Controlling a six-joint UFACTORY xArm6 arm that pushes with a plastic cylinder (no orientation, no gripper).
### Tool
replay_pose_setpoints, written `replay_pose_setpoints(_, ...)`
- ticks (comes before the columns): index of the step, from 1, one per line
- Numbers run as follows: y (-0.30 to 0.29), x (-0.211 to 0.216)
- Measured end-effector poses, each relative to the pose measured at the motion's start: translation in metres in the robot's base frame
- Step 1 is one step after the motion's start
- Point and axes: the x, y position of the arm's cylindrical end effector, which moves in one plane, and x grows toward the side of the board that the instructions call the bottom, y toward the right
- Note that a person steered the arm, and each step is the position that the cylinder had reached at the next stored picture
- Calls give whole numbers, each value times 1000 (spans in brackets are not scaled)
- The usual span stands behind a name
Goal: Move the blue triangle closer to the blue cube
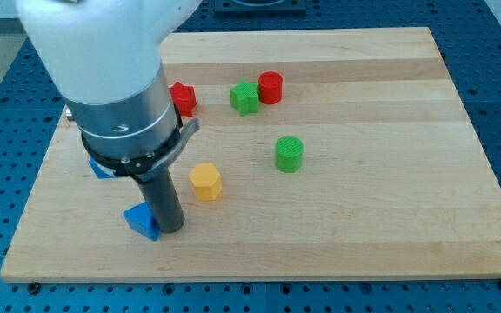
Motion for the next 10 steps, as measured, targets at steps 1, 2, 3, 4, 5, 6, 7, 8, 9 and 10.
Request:
replay_pose_setpoints(1,-11,-17)
replay_pose_setpoints(2,-22,-38)
replay_pose_setpoints(3,-23,-41)
replay_pose_setpoints(4,-1,-9)
replay_pose_setpoints(5,31,43)
replay_pose_setpoints(6,27,58)
replay_pose_setpoints(7,7,47)
replay_pose_setpoints(8,-1,11)
replay_pose_setpoints(9,-4,-22)
replay_pose_setpoints(10,-11,-30)
